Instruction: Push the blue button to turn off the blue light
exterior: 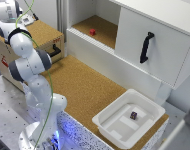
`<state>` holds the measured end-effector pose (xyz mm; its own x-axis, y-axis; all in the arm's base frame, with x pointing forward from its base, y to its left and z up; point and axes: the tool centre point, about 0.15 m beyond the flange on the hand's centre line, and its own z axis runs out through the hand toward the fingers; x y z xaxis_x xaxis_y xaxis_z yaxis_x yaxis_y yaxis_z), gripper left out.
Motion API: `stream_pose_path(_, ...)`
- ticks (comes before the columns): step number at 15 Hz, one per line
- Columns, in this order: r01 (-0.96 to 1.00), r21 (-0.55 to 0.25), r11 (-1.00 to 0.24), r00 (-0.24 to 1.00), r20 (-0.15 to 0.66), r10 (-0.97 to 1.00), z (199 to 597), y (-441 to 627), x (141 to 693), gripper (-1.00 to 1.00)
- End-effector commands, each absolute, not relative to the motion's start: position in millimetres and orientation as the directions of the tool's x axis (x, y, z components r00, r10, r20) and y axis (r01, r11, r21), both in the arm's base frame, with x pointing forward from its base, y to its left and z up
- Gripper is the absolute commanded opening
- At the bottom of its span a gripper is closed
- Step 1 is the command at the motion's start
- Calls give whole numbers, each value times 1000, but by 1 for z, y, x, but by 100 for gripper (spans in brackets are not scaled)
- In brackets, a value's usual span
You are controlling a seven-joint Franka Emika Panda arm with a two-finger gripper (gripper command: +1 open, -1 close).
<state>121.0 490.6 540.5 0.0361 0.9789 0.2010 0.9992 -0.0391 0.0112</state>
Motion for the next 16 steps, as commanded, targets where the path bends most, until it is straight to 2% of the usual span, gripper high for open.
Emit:
stream_pose_path(1,996,-74,41,-33,110,993,532,555,135,-100)
stream_pose_path(6,999,-41,-23,26,80,996,496,556,152,-100)
stream_pose_path(10,997,33,-67,65,80,995,478,552,166,-100)
stream_pose_path(16,999,-14,-40,40,-19,999,432,547,155,-100)
